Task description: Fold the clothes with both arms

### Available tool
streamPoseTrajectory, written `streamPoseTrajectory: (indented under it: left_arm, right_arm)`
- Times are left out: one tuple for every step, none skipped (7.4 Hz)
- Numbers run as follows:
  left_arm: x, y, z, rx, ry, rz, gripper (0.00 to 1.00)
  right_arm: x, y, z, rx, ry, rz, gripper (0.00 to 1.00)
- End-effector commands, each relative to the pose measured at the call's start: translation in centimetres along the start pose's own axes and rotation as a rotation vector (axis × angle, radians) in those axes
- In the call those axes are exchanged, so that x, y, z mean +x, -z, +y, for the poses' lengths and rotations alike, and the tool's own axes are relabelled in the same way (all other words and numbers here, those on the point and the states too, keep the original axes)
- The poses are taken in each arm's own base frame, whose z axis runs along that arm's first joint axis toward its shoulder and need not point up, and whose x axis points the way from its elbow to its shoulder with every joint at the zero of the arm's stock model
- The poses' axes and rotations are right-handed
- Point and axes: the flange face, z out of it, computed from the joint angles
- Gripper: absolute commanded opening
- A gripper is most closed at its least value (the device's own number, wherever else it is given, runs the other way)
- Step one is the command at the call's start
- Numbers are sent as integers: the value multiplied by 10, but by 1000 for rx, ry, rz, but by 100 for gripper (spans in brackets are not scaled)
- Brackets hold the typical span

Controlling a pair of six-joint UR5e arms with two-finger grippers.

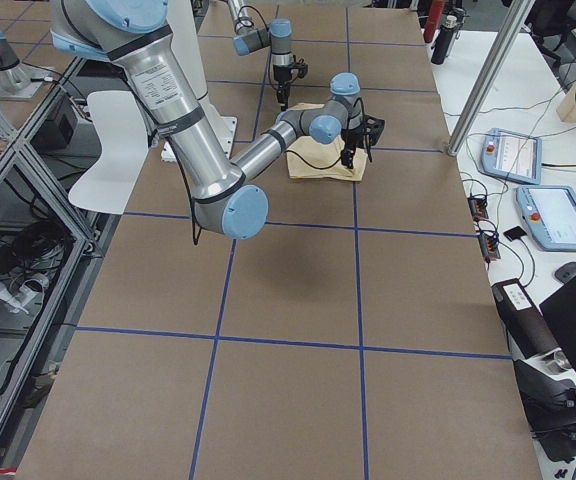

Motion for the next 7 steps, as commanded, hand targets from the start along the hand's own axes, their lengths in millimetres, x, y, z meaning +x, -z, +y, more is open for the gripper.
streamPoseTrajectory:
  left_arm:
    - [-3, -1, 1, -3, 2, -8, 38]
    - [-3, -1, 1, -2, 3, -10, 38]
    - [-4, -3, 1, -5, 3, -12, 38]
    - [-4, -5, 0, -4, 4, -14, 38]
    - [-4, -6, 1, -6, 4, -16, 38]
    - [-4, -6, 1, -6, 4, -16, 38]
    - [-4, -6, 1, -6, 4, -16, 38]
  right_arm:
    - [0, -1, 2, -2, 2, 0, 100]
    - [0, -1, 2, -2, 2, 0, 100]
    - [0, -1, 2, -2, 2, 0, 100]
    - [0, -1, 3, -3, 3, 0, 100]
    - [0, -1, 3, -3, 3, 0, 100]
    - [0, -1, 3, -3, 3, 0, 100]
    - [0, -1, 2, -3, 2, 2, 100]
